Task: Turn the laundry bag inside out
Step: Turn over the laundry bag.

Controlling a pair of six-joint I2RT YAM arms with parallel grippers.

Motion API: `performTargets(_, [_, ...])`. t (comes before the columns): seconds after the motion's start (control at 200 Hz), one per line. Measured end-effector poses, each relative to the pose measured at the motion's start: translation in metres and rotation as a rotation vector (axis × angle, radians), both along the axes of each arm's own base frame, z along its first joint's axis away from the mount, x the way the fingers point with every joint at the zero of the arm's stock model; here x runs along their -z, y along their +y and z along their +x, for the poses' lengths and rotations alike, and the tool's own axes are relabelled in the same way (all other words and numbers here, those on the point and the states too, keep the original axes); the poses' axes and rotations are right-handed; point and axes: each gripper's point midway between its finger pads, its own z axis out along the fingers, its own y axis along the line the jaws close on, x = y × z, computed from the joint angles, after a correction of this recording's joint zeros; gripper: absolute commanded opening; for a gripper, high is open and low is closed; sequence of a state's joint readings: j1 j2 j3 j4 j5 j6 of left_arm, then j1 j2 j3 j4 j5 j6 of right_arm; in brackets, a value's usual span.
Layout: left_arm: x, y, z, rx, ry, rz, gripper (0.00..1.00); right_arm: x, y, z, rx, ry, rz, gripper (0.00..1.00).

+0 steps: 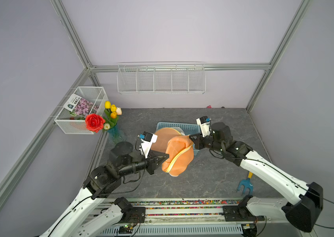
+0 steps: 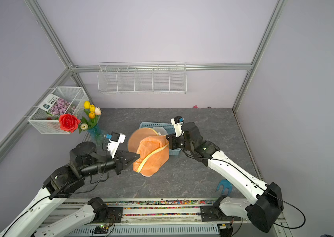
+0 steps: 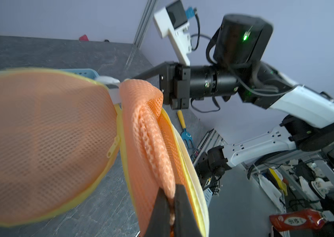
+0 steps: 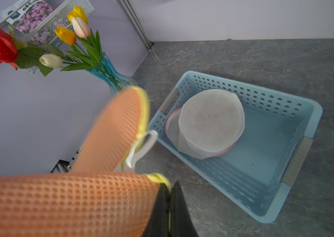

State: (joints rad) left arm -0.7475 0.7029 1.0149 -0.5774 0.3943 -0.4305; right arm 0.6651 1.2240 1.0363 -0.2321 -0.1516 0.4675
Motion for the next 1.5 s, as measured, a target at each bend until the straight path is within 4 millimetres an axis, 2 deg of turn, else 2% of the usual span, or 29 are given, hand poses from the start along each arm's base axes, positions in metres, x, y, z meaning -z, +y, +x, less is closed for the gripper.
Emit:
performTargets(0.185, [-0.015,0.022,0.002,-0.119,-0.053,-0.069,0.00,0.011,0.002,-0.022,-0.060,0.005,0.091,0.00])
performTargets(0.33, [-0.023,0.028,0.011,-0.184,-0.073,-0.111,0.00,0.015,0.005,-0.032,-0.091,-0.023,0.159,0.00])
performTargets(0.595, [-0.023,0.010,0.028,-0.180,-0.058,-0.115,0.00,0.024,0.015,-0.059,-0.164,-0.075,0.233,0.00])
performTargets(0.755, [-0.016,-0.003,0.041,-0.177,-0.043,-0.093,0.00,0.018,0.011,-0.054,-0.116,-0.069,0.204,0.00])
performTargets(0.84, [-0.017,-0.006,0.045,-0.182,-0.048,-0.095,0.00,0.005,0.005,-0.044,-0.046,-0.053,0.170,0.00])
performTargets(0.965, [-0.023,-0.006,0.052,-0.205,-0.072,-0.097,0.00,-0.016,-0.006,-0.033,0.056,-0.036,0.140,0.31])
performTargets(1.055, [-0.024,-0.003,0.054,-0.226,-0.089,-0.094,0.00,-0.025,-0.014,-0.032,0.101,-0.030,0.138,0.45])
performTargets(1.115, [-0.025,-0.002,0.056,-0.235,-0.098,-0.092,0.00,-0.031,-0.019,-0.037,0.107,-0.033,0.151,0.50])
performTargets(1.175, [-0.027,-0.002,0.055,-0.232,-0.108,-0.093,0.00,-0.043,-0.023,-0.044,0.097,-0.057,0.174,0.53])
performTargets(1.3, [-0.028,-0.009,0.049,-0.173,-0.124,-0.088,0.00,-0.074,-0.023,-0.060,0.019,-0.142,0.238,0.53])
performTargets(1.395, [-0.029,-0.018,0.044,-0.108,-0.122,-0.069,0.00,-0.097,-0.006,-0.073,-0.108,-0.172,0.275,0.49])
performTargets(1.5, [-0.029,-0.023,0.036,-0.045,-0.119,-0.051,0.00,-0.119,0.024,-0.090,-0.270,-0.205,0.283,0.45])
